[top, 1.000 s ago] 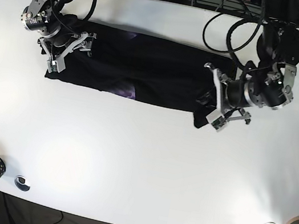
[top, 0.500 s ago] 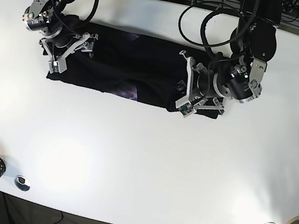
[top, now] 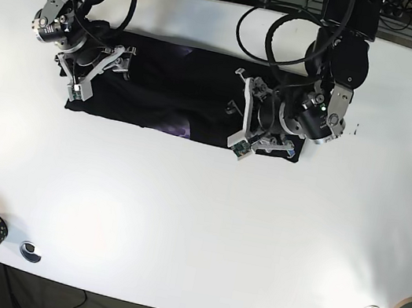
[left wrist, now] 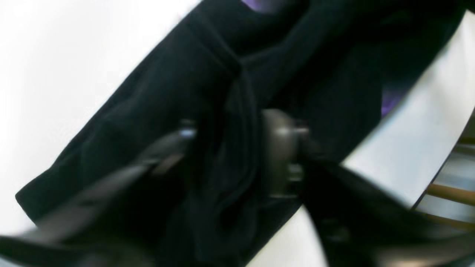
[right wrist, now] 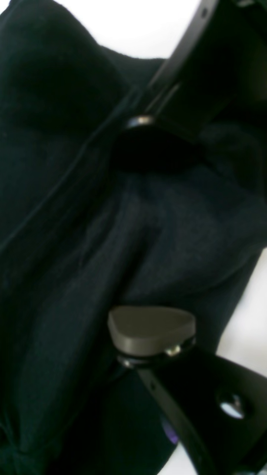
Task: Fold the T-shirt properly
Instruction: 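Release the strip end with the left gripper and grasp its middle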
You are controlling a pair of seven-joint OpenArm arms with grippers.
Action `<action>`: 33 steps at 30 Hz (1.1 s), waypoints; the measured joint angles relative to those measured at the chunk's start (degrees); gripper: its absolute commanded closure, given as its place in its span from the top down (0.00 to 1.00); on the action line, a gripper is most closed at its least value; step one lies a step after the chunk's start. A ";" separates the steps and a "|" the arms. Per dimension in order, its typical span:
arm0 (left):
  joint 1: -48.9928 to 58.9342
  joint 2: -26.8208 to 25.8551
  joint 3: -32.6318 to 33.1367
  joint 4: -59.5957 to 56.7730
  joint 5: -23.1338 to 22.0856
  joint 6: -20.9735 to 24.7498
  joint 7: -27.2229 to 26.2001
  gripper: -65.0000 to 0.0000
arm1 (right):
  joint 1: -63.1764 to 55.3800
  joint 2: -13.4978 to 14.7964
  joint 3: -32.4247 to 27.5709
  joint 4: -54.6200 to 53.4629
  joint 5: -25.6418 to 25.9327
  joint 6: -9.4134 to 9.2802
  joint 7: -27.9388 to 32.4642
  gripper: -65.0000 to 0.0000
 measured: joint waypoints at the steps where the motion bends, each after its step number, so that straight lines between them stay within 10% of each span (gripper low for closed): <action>1: 0.09 0.42 -0.02 -0.02 0.02 0.92 0.24 0.60 | 0.00 0.00 0.00 0.00 0.00 0.00 0.00 0.83; 10: 0.04 3.69 10.84 6.69 -1.16 4.59 0.02 0.65 | 0.00 0.00 0.02 0.00 0.02 0.02 -0.02 0.83; 25: 0.39 -4.52 4.00 6.27 3.87 4.63 0.50 0.64 | 0.94 0.04 0.04 4.42 6.32 -0.04 -1.44 0.83; 33: 2.60 -6.01 5.18 5.49 3.69 2.69 -0.04 0.40 | 0.81 0.04 0.07 4.42 6.54 -0.04 -1.75 0.83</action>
